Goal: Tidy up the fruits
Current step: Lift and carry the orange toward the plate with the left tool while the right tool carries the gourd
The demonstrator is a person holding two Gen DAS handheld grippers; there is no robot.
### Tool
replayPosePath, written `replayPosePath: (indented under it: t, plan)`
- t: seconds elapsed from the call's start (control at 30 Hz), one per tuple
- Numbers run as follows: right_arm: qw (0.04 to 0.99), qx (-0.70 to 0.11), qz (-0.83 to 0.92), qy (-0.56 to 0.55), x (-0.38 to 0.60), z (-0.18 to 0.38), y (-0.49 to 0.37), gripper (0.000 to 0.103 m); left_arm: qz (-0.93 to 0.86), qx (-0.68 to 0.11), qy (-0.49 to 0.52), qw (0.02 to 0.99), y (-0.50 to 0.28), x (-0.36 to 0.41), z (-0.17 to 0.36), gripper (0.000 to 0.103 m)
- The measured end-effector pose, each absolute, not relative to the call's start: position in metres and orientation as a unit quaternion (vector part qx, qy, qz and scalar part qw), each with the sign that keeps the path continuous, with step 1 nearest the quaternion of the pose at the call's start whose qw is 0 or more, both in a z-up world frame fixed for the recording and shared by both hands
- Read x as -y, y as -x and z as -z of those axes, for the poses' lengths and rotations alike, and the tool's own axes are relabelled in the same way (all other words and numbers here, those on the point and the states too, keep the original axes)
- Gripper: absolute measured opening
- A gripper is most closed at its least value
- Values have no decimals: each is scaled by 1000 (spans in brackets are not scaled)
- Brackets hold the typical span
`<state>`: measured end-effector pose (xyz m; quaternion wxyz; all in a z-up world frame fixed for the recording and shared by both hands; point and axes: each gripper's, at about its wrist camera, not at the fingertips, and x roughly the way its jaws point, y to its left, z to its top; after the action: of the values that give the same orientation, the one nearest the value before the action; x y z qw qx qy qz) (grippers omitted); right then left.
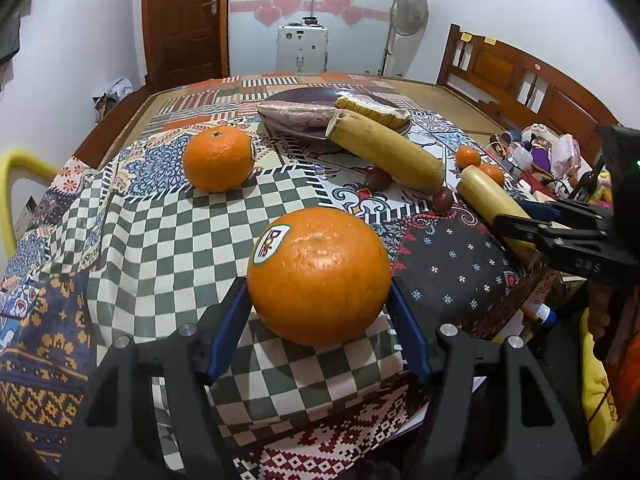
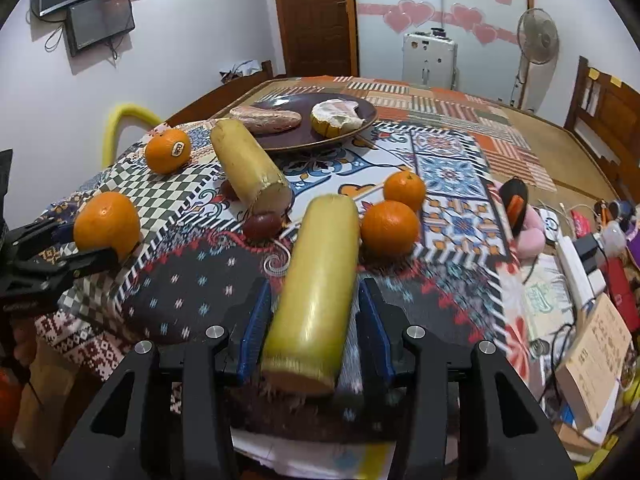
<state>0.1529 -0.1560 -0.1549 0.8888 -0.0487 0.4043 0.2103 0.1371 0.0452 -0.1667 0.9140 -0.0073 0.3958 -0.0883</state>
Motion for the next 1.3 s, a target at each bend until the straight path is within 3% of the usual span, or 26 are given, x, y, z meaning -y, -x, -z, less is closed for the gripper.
replayPosePath:
  t: [0.77,1.3]
  plan:
    - [902,-367,-226,26,154,140,-160,35,82,-391,19,916,-160,-44,163,68]
    - [922,-309,-233,22,148,97,-184,35,76,-331,36,940,-180,-51,111,68]
